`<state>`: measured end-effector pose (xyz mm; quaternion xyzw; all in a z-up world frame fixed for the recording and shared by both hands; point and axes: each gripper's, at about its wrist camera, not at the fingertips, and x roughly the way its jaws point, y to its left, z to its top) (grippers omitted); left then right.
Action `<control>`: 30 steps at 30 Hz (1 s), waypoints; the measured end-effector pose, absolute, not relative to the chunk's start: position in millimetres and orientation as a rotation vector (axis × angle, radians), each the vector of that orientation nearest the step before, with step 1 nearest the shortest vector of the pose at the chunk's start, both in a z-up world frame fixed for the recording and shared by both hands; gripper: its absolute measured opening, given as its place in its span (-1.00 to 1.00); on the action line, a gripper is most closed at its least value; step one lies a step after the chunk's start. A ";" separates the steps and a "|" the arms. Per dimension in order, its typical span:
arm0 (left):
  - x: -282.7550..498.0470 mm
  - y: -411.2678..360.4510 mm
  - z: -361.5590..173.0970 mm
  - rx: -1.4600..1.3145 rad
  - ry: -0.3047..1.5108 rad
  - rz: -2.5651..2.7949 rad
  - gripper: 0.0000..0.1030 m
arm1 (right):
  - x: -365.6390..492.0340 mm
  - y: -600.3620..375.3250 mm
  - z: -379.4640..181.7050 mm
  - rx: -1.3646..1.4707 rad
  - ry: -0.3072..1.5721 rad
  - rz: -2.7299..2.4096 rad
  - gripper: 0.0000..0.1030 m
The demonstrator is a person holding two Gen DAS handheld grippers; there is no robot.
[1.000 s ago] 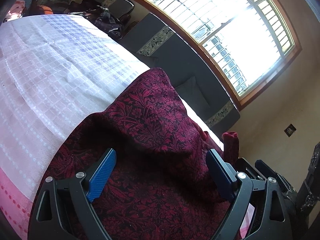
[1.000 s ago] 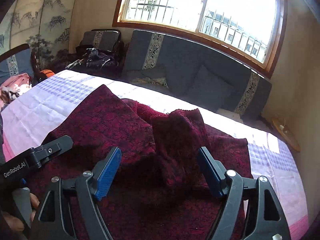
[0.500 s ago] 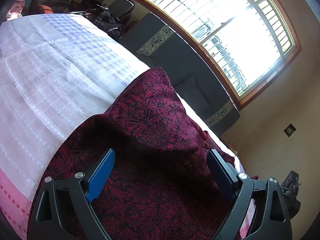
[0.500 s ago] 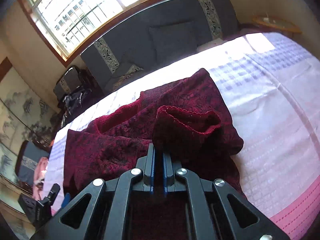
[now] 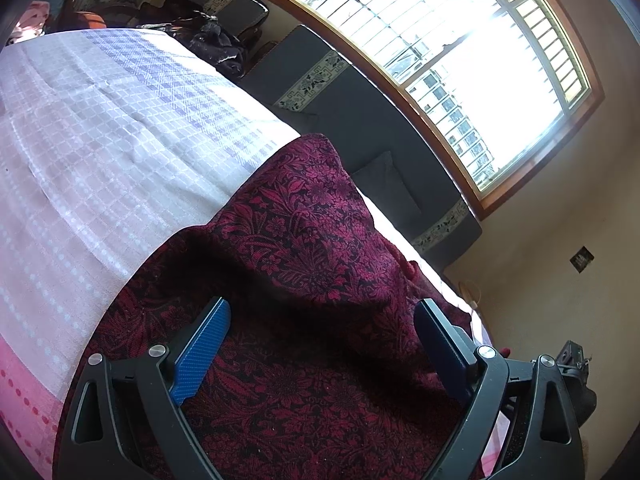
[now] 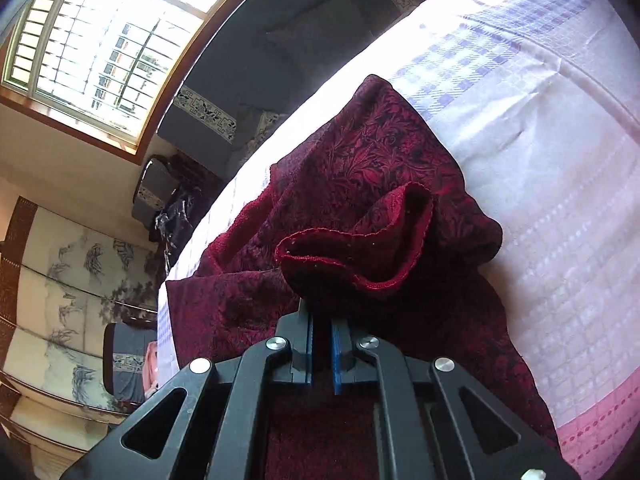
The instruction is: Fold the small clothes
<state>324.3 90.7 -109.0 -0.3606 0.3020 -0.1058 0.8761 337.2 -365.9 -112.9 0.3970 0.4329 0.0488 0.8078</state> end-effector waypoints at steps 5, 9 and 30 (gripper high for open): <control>322.7 95.2 -110.9 -0.780 0.611 -0.210 0.80 | 380.5 -295.9 -64.2 0.829 0.918 0.302 -0.84; 323.8 92.8 -110.4 -0.760 0.622 -0.203 0.80 | 384.5 -236.6 31.1 0.833 0.642 0.692 -0.85; 326.0 92.0 -111.2 -0.732 0.639 -0.192 0.84 | 391.6 -375.5 -141.1 0.847 0.849 0.314 -0.85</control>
